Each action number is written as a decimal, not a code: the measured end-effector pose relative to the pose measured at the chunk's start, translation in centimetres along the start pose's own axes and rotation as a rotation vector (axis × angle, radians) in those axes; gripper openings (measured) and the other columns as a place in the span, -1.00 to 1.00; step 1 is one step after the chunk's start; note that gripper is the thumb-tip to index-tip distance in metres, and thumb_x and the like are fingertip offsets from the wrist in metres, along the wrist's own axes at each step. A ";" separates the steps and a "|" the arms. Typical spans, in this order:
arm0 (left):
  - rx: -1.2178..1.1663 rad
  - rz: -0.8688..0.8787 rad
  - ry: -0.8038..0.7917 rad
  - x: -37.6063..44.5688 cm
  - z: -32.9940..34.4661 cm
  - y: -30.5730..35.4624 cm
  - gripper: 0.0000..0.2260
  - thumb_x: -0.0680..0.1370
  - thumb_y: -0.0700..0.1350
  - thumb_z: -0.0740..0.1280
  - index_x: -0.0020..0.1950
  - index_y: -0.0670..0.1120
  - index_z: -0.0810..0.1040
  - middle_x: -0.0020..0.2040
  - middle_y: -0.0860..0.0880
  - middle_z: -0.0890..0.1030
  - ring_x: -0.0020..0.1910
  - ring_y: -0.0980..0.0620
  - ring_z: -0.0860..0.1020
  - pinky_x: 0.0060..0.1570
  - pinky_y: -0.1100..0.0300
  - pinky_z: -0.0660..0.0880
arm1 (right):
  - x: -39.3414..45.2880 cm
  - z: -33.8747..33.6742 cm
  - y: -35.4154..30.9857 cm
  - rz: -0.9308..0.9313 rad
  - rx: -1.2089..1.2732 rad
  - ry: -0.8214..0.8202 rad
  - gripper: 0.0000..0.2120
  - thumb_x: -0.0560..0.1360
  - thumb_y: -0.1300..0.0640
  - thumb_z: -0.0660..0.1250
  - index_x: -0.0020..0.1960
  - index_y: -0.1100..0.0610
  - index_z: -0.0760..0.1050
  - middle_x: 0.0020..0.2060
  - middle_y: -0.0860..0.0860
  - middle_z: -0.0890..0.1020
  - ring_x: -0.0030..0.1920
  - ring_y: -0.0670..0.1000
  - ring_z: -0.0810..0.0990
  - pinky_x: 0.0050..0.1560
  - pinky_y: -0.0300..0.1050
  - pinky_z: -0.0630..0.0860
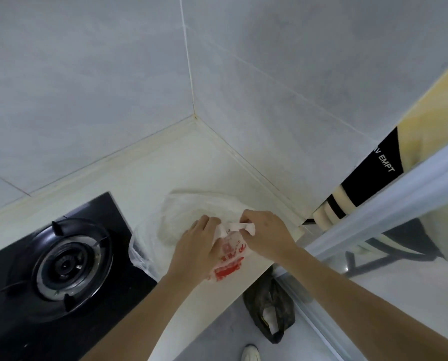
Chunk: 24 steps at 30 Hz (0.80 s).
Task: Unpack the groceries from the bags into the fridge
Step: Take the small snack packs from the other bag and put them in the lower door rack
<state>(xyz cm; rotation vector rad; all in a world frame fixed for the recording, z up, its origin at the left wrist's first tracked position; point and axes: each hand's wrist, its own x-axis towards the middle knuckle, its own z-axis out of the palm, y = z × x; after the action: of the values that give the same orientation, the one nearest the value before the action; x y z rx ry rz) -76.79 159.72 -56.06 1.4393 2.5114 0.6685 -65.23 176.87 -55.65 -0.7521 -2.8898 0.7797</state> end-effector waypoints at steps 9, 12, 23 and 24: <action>-0.102 0.301 0.035 -0.8 -13.0 5.5 -0.74 0.57 -0.03 0.36 0.25 0.10 0.49 0.08 0.18 0.47 0.05 0.15 0.46 -0.03 0.23 0.49 | -8.3 -11.0 -7.7 0.049 0.321 0.334 -0.85 0.57 0.21 0.38 0.04 -0.04 0.56 -0.08 -0.22 0.60 0.02 -0.18 0.60 -0.02 -0.27 0.64; -0.157 0.442 0.038 -0.9 -16.6 9.7 -0.76 0.58 -0.02 0.37 0.24 0.12 0.50 0.05 0.22 0.44 -0.02 0.19 0.46 -0.11 0.33 0.43 | -13.1 -15.4 -9.9 0.091 0.330 0.475 -0.86 0.56 0.27 0.38 0.02 0.04 0.56 -0.14 -0.20 0.58 -0.06 -0.24 0.57 -0.11 -0.42 0.53; -0.459 1.014 -0.102 -6.9 -17.3 36.4 -0.81 0.54 -0.09 0.38 0.12 0.09 0.52 -0.02 0.15 0.47 -0.09 0.10 0.52 -0.19 0.05 0.54 | -40.1 -26.7 -10.9 0.360 0.185 1.026 -0.83 0.58 0.28 0.36 0.05 0.02 0.60 -0.09 -0.13 0.67 -0.05 -0.04 0.70 -0.03 -0.06 0.67; -0.485 1.072 -0.133 -8.3 -16.8 39.1 -0.82 0.54 -0.07 0.36 0.12 0.11 0.51 -0.02 0.16 0.46 -0.08 0.11 0.52 -0.17 0.05 0.54 | -43.4 -27.2 -11.0 0.401 0.159 1.078 -0.85 0.59 0.28 0.36 0.05 0.05 0.60 -0.08 -0.13 0.67 -0.02 -0.05 0.69 -0.01 -0.14 0.66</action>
<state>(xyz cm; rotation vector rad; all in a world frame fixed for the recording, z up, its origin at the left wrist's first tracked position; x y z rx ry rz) -48.22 164.68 -23.79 2.3980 1.1638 1.1434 -27.17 160.67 -23.52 -1.2433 -1.7232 0.3987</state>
